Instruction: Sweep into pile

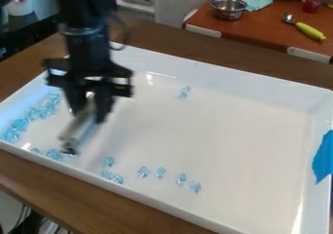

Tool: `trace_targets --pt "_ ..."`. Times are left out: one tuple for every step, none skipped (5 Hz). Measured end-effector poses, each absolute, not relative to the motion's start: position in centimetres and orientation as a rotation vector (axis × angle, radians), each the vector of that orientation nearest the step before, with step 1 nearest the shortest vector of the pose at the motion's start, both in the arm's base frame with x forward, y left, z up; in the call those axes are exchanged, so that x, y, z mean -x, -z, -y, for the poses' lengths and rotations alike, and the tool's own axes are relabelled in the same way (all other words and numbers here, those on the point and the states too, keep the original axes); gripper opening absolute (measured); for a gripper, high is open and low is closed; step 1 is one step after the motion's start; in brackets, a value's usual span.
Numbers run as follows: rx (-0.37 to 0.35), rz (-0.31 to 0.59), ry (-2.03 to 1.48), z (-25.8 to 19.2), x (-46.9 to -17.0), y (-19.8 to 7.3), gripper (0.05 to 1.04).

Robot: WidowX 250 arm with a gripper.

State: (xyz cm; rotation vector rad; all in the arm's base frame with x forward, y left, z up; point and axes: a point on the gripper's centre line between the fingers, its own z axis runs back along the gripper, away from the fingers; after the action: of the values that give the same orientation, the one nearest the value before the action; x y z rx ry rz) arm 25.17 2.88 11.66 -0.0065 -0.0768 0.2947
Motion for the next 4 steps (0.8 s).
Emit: trace_targets --pt "0.021 0.084 -0.282 1.7 -26.8 -12.0 0.372" --pt "0.021 0.063 -0.293 5.2 -27.9 -11.3 0.372" --pt "0.035 0.077 -0.301 7.8 -29.4 -11.7 0.372" --pt "0.018 0.07 -0.294 9.3 -29.5 -11.1 0.372"
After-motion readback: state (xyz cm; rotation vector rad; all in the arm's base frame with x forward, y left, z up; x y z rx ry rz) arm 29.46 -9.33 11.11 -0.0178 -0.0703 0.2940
